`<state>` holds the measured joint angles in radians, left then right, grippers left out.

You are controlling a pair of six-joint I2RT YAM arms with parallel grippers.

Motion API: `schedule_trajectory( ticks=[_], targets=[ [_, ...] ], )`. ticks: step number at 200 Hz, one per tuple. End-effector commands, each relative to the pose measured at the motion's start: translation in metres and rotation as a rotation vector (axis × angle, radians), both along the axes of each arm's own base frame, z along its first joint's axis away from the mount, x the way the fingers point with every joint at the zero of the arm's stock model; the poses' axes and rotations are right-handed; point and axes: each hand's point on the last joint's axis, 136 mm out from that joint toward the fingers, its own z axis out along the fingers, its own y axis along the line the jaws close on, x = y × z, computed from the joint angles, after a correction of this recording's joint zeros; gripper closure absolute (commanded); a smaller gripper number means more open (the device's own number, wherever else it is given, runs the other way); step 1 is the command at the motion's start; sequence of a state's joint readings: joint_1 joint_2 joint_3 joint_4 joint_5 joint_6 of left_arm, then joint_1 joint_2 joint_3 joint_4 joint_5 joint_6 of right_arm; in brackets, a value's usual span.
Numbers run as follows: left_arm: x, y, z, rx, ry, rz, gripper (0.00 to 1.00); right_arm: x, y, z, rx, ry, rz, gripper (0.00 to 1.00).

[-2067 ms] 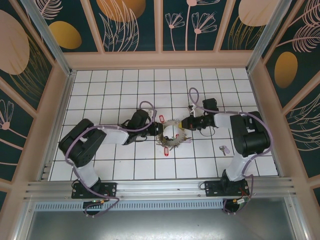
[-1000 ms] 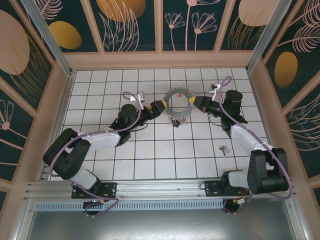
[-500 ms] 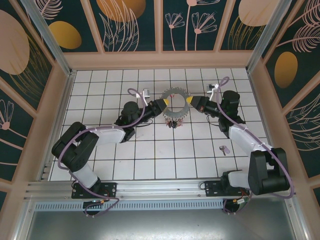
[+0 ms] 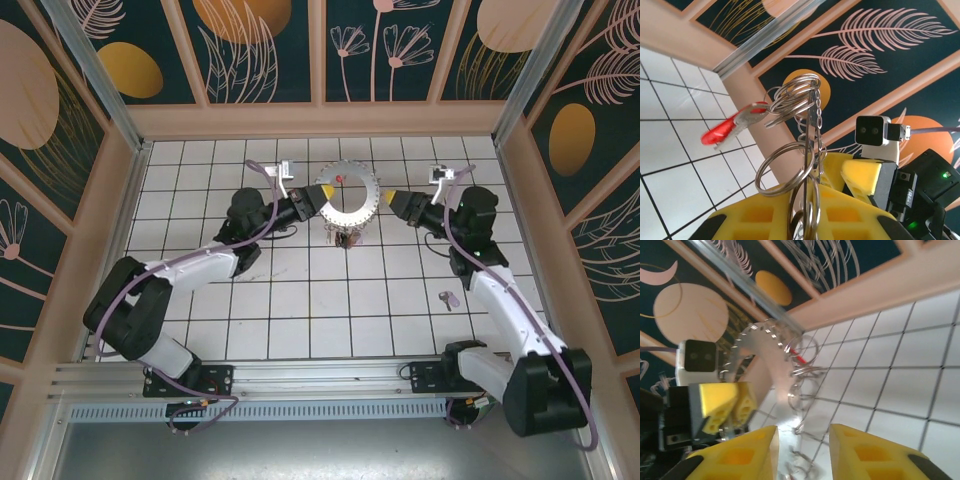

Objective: Put the keys on the keyring

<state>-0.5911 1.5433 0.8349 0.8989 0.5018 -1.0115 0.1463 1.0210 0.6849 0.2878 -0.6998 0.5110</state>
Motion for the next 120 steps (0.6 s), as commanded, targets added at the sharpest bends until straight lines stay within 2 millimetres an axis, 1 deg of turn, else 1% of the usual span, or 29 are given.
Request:
schedule_trajectory(
  ticks=[1,13,23,30,40,55,56,58,70,86,104,120],
  targets=[
    [-0.021,0.006,0.059,-0.043,-0.184,-0.089,1.0,0.0,-0.021,0.022,-0.137,-0.162,-0.12,0.65],
    [-0.024,0.007,0.067,-0.033,-0.208,-0.104,1.0,-0.005,-0.025,0.031,-0.156,-0.235,-0.14,0.65],
    [-0.027,0.007,0.071,-0.017,-0.23,-0.12,1.0,-0.01,-0.027,0.036,-0.17,-0.287,-0.15,0.58],
    [-0.028,0.005,0.074,-0.005,-0.246,-0.133,1.0,-0.013,-0.028,0.038,-0.171,-0.313,-0.155,0.56],
    [-0.028,0.004,0.076,0.016,-0.253,-0.134,1.0,-0.018,-0.026,0.041,-0.173,-0.351,-0.146,0.56],
    [-0.027,0.004,0.069,0.047,-0.249,-0.128,1.0,-0.025,-0.022,0.039,-0.205,-0.388,-0.106,0.56],
    [-0.027,0.004,0.075,0.042,-0.26,-0.128,1.0,-0.025,-0.022,0.039,-0.208,-0.389,-0.106,0.56],
    [-0.027,0.003,0.08,0.039,-0.274,-0.128,1.0,-0.025,-0.022,0.039,-0.21,-0.392,-0.107,0.56],
    [-0.027,0.003,0.083,0.047,-0.288,-0.13,1.0,-0.023,-0.025,0.035,-0.228,-0.38,-0.122,0.62],
    [-0.025,0.003,0.083,0.057,-0.291,-0.123,1.0,-0.021,-0.025,0.029,-0.268,-0.374,-0.119,0.68],
    [-0.025,0.002,0.084,0.066,-0.299,-0.126,1.0,-0.028,-0.019,0.026,-0.306,-0.416,-0.069,0.74],
    [-0.025,0.001,0.085,0.077,-0.311,-0.13,1.0,-0.037,-0.009,0.019,-0.354,-0.477,-0.033,0.76]
  ],
)
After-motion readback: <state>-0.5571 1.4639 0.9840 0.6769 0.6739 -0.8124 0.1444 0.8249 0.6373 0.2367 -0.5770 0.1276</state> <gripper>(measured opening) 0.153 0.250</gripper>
